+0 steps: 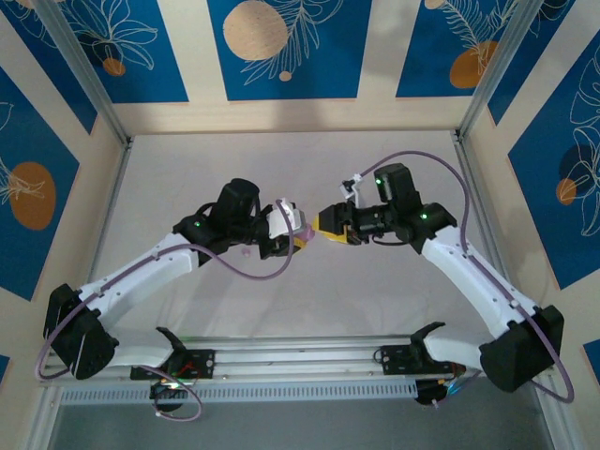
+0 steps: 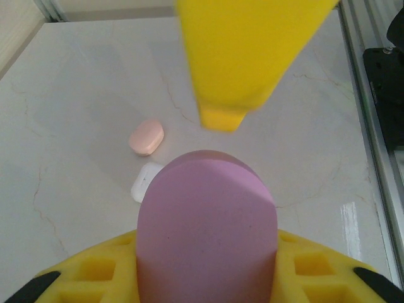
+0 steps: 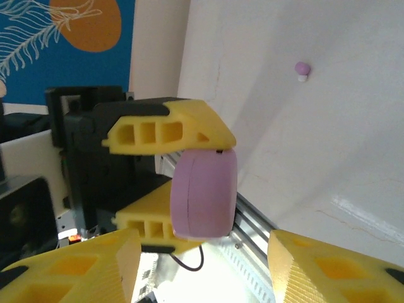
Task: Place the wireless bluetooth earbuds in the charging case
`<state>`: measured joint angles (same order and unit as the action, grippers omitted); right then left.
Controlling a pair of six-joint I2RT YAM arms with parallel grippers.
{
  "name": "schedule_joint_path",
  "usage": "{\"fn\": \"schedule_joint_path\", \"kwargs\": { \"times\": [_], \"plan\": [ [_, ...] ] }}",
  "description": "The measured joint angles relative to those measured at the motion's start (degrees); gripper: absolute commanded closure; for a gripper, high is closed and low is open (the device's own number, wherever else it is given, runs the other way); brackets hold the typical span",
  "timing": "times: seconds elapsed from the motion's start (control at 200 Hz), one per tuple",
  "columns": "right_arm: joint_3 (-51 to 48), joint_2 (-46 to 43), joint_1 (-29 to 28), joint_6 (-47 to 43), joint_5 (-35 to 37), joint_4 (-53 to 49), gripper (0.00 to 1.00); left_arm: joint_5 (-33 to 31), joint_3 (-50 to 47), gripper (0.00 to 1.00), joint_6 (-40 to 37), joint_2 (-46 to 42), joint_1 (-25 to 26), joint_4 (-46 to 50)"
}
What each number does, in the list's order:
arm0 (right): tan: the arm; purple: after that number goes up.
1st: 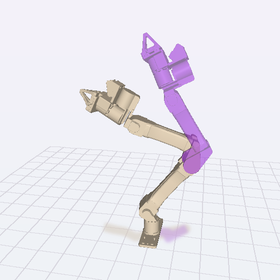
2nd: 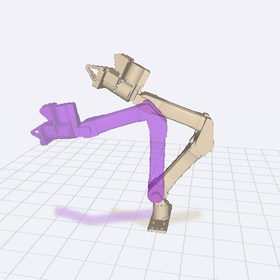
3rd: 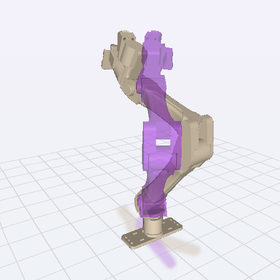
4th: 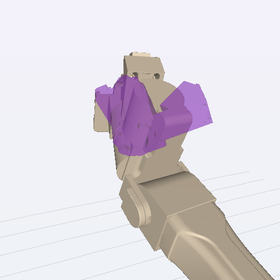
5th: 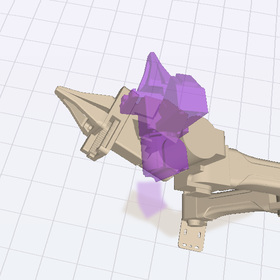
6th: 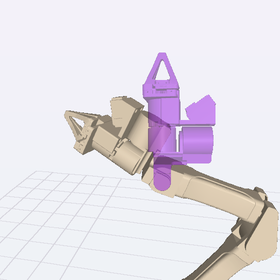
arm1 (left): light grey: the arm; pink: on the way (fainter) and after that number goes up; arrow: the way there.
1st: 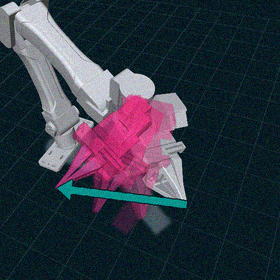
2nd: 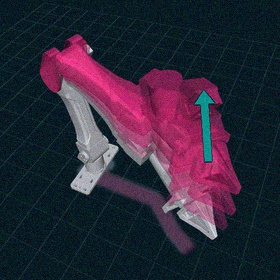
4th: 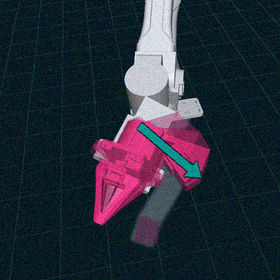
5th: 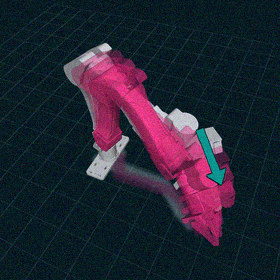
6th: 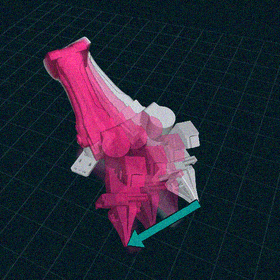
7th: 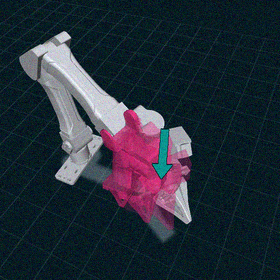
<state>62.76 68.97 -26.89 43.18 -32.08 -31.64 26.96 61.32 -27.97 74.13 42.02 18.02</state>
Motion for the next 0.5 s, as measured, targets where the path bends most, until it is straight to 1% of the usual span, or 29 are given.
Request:
{"fn": "schedule_joint_path", "kwargs": {
  "times": [0.175,0.265,0.34,0.5],
  "plan": [
    [1.95,3.80,-2.27,-0.81,1.66,-1.36,0.50,-0.22,0.00,0.77,-0.02,-0.15,0.28,0.17],
    [2.91,5.01,-3.02,-1.09,1.88,-1.92,0.56,-0.55,0.00,0.77,-0.02,-0.20,0.28,0.66],
    [3.85,5.68,-3.50,-1.44,2.12,-2.40,0.58,-0.70,0.00,0.77,-0.02,-0.26,0.28,0.81],
    [4.98,6.62,-4.17,-1.86,2.29,-3.39,0.58,-1.51,-0.07,0.76,-0.04,-0.61,0.48,0.83]
  ]
}}
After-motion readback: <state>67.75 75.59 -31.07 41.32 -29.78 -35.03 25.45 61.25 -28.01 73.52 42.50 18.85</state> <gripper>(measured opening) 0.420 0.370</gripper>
